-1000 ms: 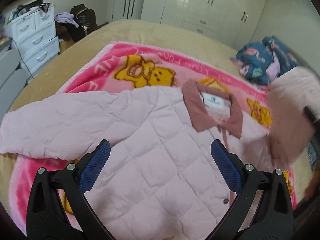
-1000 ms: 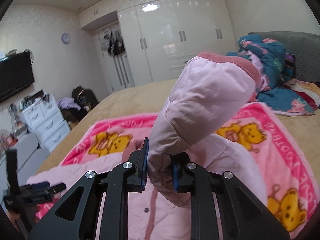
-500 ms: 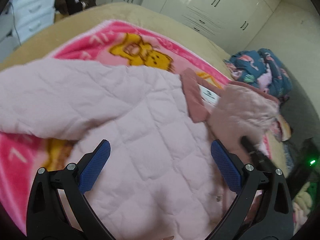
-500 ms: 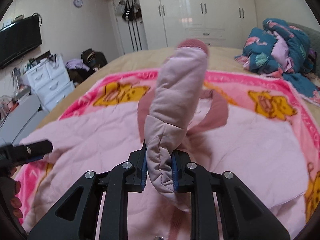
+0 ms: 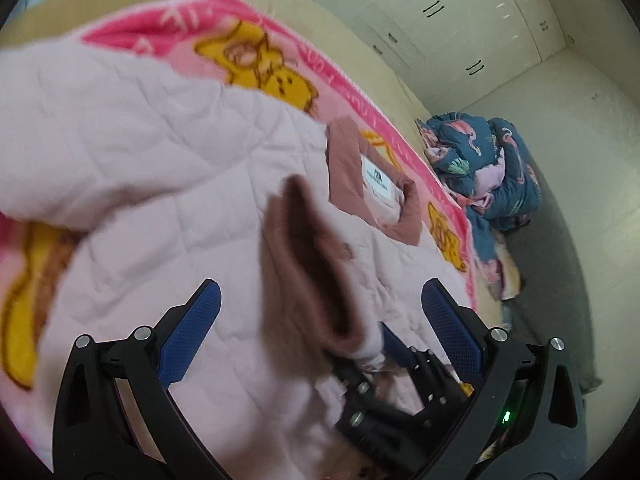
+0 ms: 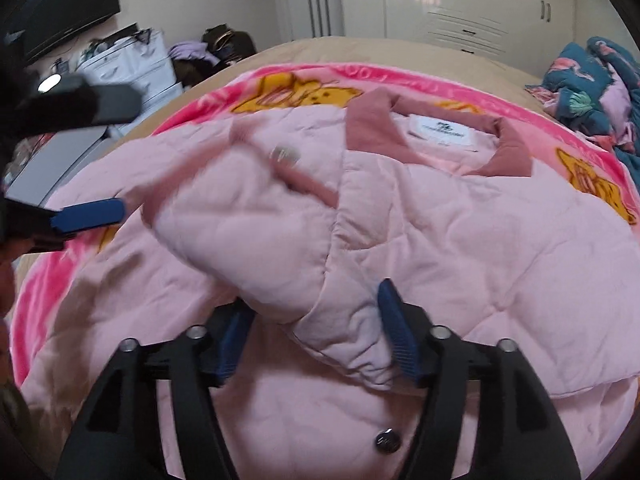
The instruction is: Fold large clothes
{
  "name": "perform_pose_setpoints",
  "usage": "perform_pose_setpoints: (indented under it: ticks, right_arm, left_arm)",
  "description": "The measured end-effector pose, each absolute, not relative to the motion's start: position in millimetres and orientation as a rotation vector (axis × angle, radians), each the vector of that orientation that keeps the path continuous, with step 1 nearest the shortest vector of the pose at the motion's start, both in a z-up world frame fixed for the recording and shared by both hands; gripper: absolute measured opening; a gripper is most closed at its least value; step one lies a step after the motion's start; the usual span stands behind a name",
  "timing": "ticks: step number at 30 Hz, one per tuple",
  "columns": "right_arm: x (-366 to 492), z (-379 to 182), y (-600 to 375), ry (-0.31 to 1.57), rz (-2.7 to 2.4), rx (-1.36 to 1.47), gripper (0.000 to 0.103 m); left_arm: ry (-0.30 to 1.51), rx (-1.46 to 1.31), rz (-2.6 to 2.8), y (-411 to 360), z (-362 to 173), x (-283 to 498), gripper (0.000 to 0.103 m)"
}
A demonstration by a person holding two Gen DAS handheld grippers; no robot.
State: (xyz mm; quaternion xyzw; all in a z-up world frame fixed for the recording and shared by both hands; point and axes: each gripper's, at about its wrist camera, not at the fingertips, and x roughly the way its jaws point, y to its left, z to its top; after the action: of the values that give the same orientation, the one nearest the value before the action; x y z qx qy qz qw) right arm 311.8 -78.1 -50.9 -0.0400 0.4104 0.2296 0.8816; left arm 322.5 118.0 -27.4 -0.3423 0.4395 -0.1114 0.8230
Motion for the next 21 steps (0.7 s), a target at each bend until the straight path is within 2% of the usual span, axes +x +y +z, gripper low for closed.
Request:
perform_pose_setpoints:
  ticks: [3, 11, 13, 14, 16, 17, 18, 19, 21]
  right_arm:
    - [296, -43, -87, 0.848, 0.507, -0.061, 0.077]
    - [256, -26, -179, 0.834, 0.392, 0.165, 0.079]
    - [247, -29, -205, 0.85, 0.34, 0.206, 0.079]
    - [244, -30, -213, 0.854, 0.321, 0.208, 0.079]
    - [235, -29, -232, 0.859, 0.276, 0.197, 0.079]
    - [232, -29, -238, 0.859, 0.262, 0.195, 0.079]
    - [227, -29, -246, 0.858, 0.246, 0.193, 0.078]
    - [223, -29, -253, 0.854, 0.233, 0.195, 0.078]
    - [218, -28, -263, 0.849, 0.213, 0.203, 0.078]
  left_arm:
    - [0.979, -0.74, -0.237, 111, -40, 326, 0.094]
    - [1.063, -0.72, -0.248, 87, -67, 341, 0.094]
    - [1.059, -0.695, -0.236, 85, -70, 344, 0.09]
    - [1.05, -0.675, -0.23, 82, -70, 345, 0.086]
    - [1.039, -0.661, -0.232, 80, -68, 346, 0.044]
    - [1.039, -0.647, -0.221, 78, -67, 346, 0.039]
    - [1.033, -0.628, -0.222, 76, -64, 346, 0.027]
    - [1.017, -0.6, -0.231, 74, -60, 345, 0.012]
    - [0.988, -0.551, -0.246, 73, -47, 343, 0.01]
